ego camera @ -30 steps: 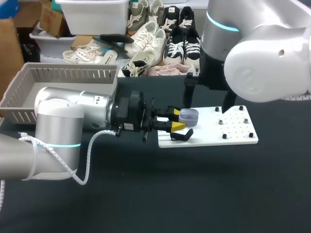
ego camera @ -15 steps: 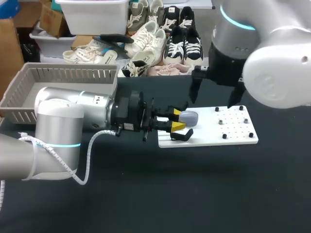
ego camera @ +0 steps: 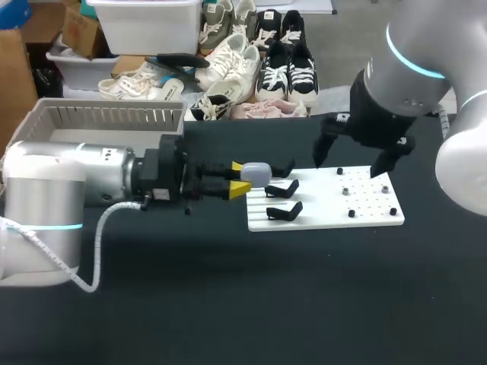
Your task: Pick up each earbud case from the left stands, insert the matching earbuds, close the lid, and place the case in the box.
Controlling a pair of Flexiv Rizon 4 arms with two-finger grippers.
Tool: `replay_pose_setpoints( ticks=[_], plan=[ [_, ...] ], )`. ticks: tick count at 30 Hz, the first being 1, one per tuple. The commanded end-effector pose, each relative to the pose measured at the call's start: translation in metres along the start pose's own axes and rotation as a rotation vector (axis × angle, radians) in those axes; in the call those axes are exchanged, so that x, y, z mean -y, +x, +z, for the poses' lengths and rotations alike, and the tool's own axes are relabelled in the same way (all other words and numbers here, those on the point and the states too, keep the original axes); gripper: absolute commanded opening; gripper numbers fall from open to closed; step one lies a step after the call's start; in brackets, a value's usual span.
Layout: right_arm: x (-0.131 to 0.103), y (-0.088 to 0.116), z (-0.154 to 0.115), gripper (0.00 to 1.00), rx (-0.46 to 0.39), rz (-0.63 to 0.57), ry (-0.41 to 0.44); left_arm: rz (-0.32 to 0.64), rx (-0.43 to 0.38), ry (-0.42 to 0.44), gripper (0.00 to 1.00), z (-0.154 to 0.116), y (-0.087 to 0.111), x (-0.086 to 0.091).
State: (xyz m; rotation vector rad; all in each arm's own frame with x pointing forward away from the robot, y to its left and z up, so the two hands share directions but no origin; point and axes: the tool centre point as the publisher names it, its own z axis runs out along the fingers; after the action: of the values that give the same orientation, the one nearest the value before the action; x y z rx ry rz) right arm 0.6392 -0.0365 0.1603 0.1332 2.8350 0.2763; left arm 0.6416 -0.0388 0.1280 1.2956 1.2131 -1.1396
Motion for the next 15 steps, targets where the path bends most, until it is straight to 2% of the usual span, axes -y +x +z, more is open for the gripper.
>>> replay_pose_setpoints(
  ticks=[1,10,15],
  plan=[
    [0.001,0.002,-0.001,1.00,0.015,0.001,0.000,-0.032,-0.027,-0.179,0.00,-0.031,-0.010,0.011],
    [0.001,0.002,-0.001,1.00,0.015,0.001,0.000,-0.062,-0.126,-0.366,0.00,-0.088,-0.004,-0.023],
    [0.001,0.002,-0.001,1.00,0.015,0.001,0.000,-0.080,-0.152,-0.455,0.00,-0.118,-0.002,-0.033]
  ],
)
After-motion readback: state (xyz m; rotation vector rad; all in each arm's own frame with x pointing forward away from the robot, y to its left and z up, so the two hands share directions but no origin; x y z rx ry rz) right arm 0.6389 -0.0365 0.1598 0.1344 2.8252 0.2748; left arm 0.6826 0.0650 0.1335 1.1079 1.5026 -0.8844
